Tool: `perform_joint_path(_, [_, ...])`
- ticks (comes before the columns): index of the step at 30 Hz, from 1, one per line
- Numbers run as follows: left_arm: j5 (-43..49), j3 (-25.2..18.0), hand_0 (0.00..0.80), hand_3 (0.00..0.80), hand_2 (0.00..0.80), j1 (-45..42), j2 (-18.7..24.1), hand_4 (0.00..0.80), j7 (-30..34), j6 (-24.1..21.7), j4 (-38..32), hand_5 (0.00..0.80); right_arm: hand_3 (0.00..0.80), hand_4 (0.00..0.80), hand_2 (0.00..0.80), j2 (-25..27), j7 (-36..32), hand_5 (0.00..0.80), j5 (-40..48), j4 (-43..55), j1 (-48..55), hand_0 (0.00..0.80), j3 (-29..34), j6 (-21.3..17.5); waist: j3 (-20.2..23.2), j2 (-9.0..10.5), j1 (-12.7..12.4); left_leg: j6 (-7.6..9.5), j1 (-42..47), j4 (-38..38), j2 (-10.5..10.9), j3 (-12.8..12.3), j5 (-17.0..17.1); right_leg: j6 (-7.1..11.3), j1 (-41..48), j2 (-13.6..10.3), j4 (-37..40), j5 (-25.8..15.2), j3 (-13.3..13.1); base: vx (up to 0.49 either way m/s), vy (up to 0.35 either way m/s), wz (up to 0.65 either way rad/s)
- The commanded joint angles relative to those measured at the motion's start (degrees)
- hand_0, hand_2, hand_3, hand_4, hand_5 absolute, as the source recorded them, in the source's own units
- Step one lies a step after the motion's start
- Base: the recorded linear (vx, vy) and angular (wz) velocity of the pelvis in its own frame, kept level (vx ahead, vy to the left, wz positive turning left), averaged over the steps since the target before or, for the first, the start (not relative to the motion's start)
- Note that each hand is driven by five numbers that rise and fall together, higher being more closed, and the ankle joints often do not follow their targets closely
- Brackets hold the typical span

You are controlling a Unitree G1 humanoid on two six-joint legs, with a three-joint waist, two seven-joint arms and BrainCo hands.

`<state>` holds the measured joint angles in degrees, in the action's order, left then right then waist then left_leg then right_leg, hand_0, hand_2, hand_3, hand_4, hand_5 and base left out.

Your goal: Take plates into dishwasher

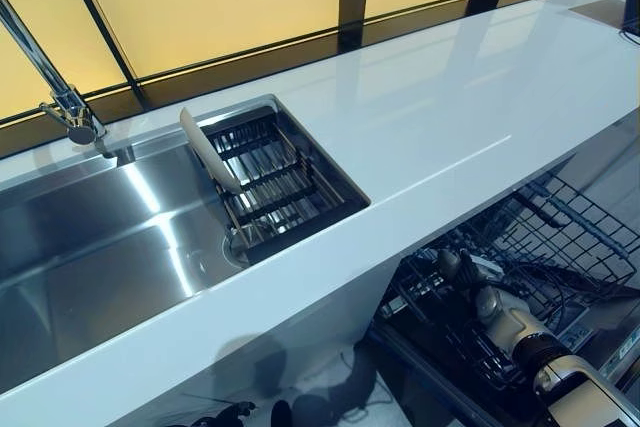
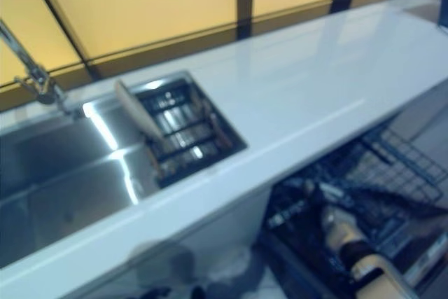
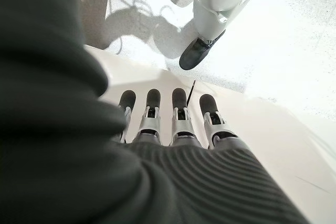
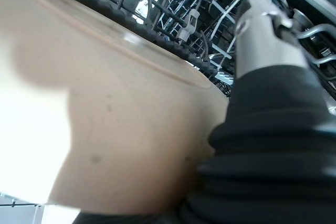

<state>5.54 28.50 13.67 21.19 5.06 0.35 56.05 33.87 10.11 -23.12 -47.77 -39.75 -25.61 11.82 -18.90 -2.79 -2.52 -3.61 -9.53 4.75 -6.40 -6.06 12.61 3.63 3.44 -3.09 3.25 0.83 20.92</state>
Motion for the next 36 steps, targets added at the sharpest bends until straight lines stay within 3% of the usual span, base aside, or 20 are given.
perform_joint_path(1, [1.2,0.1,0.0,0.0,0.0,3.4,-0.7,0.0,0.1,-0.2,2.4,0.0,0.0,0.0,0.0,-0.7,-0.7,0.0,-1.3,2.1,1.2,0.0,-2.2,0.5,-1.6,2.1,-1.5,-0.09,2.6,0.2,2.1,-1.2,-6.6,0.52,-7.2,-1.3,-5.5,-0.7,-2.0,0.0,0.0,0.0])
perform_joint_path(11, [1.5,-2.3,0.0,0.0,0.0,1.4,0.5,0.0,0.0,1.1,0.3,0.0,0.0,0.0,0.0,3.1,1.5,0.0,1.8,16.3,5.3,0.0,1.9,3.9,-1.8,3.11,-0.2,-0.21,3.2,0.2,1.5,-1.6,-6.6,0.6,-6.8,-1.0,-5.5,-0.8,-2.8,0.0,0.0,0.0])
perform_joint_path(17, [2.5,-5.0,0.0,0.0,0.0,-0.5,1.1,0.0,-0.5,0.9,0.5,0.0,0.0,0.0,0.0,5.7,3.5,0.0,2.3,27.9,12.1,0.0,9.7,1.8,-1.7,4.57,1.5,0.01,4.1,0.2,0.8,-2.3,-7.1,0.71,-6.5,-0.5,-5.4,-0.7,-4.1,0.0,0.0,0.0])
perform_joint_path(24, [3.5,-6.7,0.0,0.0,0.0,-2.1,1.3,0.0,-0.8,-0.1,1.7,0.0,0.0,0.0,0.0,8.9,2.6,0.0,1.3,34.5,16.3,0.0,14.4,-0.2,-0.6,5.67,2.7,-0.03,5.0,0.2,0.2,-3.4,-7.4,0.84,-5.8,0.0,-5.0,-0.6,-5.1,0.004,-0.006,-0.04])
perform_joint_path(36, [4.3,-8.4,0.0,0.0,0.0,-4.3,0.8,0.0,-1.1,-0.4,2.1,0.0,0.0,0.0,0.0,14.1,1.2,0.0,1.6,42.2,23.5,0.0,23.2,0.7,1.5,6.59,4.6,-0.17,7.2,0.2,-0.5,-5.5,-8.3,0.9,-3.8,0.4,-3.9,-0.4,-6.6,0.0,0.002,-0.08])
